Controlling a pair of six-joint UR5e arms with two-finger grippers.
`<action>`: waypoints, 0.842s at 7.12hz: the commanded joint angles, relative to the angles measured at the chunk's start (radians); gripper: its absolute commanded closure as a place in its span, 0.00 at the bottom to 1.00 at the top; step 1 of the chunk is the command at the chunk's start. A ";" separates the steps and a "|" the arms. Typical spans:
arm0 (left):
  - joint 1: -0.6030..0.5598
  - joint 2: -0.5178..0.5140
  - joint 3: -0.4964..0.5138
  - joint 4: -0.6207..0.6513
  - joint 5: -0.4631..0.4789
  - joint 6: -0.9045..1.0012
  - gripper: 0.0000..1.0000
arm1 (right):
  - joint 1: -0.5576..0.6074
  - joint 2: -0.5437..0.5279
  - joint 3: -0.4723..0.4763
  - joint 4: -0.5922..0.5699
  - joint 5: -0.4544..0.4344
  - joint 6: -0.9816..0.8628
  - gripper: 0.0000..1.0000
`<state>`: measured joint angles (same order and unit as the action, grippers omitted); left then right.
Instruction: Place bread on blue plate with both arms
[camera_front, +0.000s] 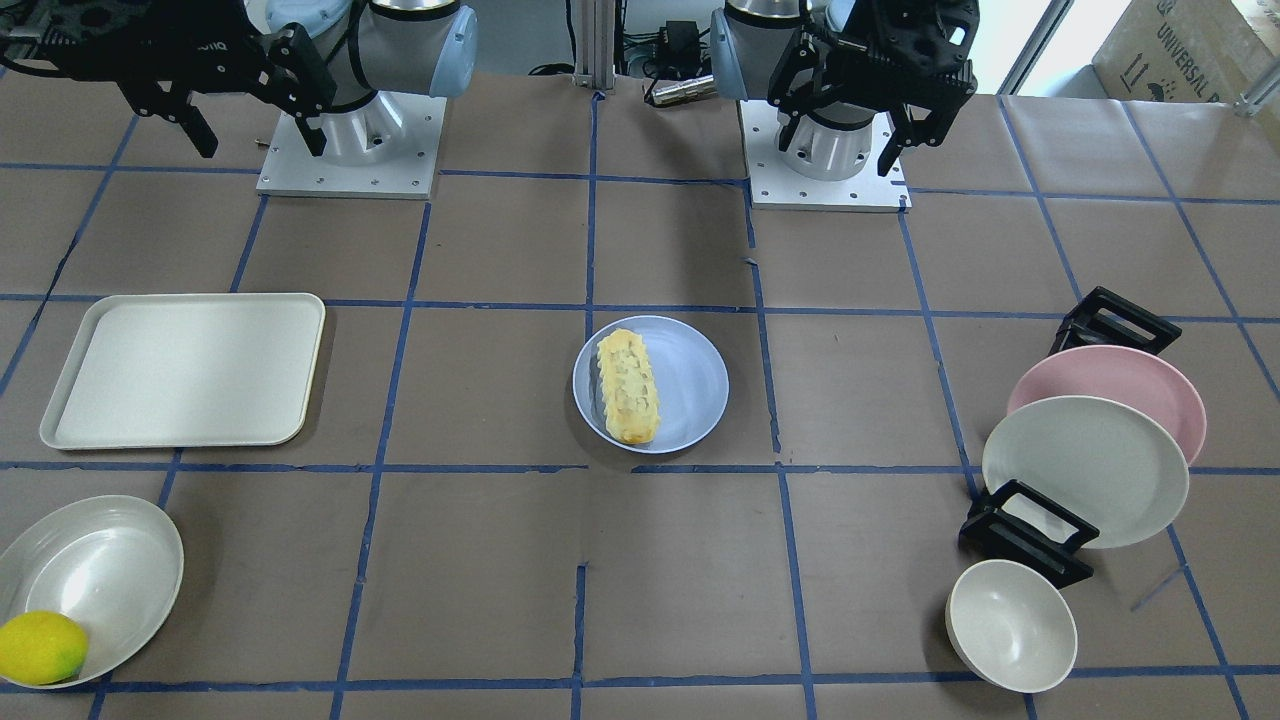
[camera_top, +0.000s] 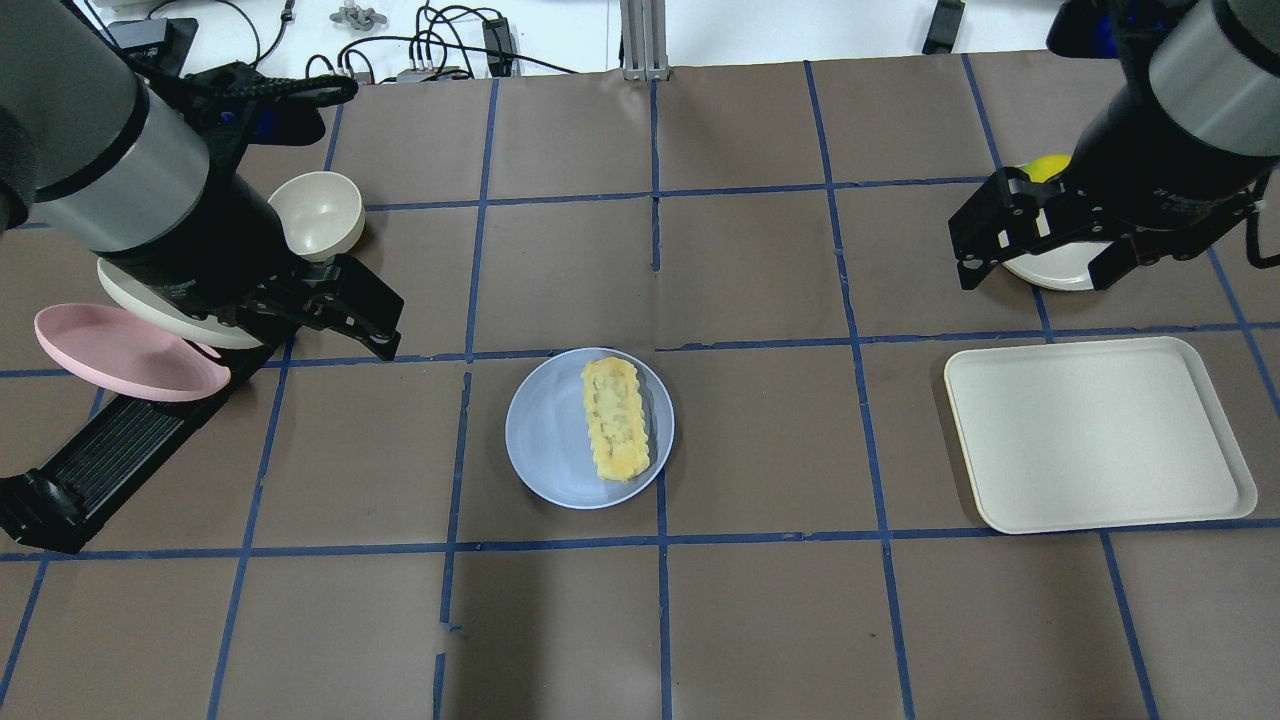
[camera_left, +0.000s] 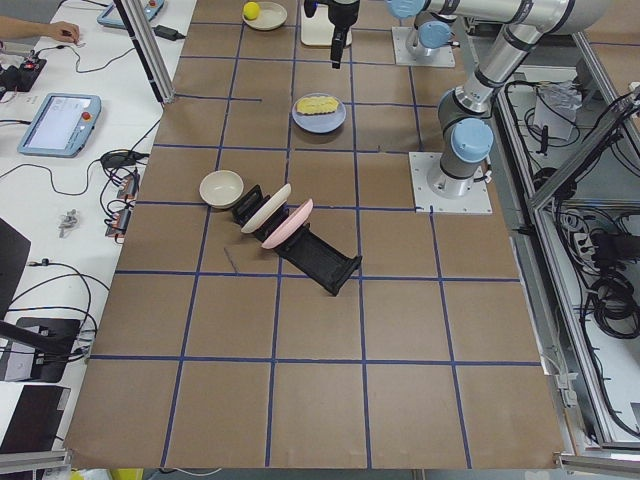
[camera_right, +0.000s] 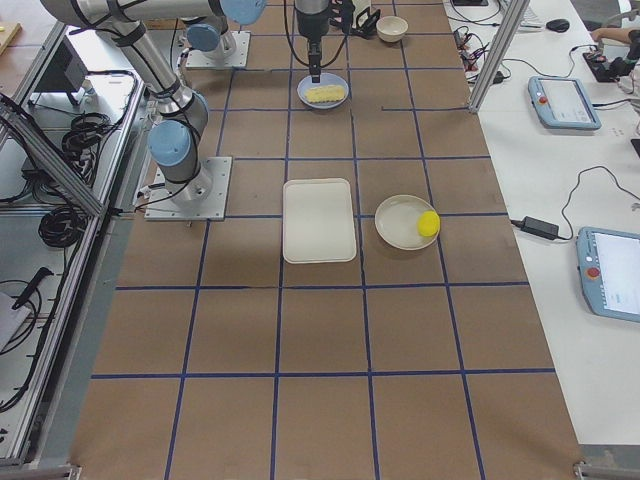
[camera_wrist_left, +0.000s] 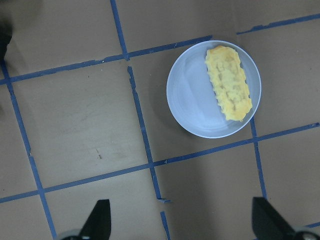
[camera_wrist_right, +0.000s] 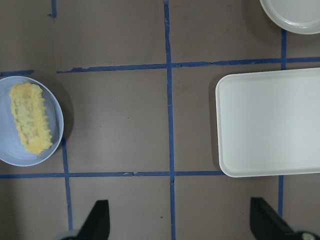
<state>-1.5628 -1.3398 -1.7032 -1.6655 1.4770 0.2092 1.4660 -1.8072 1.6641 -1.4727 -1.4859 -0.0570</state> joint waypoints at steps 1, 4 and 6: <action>0.001 -0.002 -0.004 0.001 0.002 -0.001 0.00 | 0.004 -0.001 -0.014 0.015 0.007 0.048 0.02; 0.006 -0.004 -0.007 0.001 0.002 0.001 0.00 | 0.034 0.012 0.002 -0.001 -0.051 0.093 0.02; 0.006 -0.004 -0.009 0.001 0.003 0.003 0.00 | 0.059 0.020 0.000 -0.024 -0.054 0.105 0.02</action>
<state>-1.5573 -1.3436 -1.7112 -1.6644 1.4796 0.2112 1.5073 -1.7916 1.6649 -1.4838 -1.5278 0.0379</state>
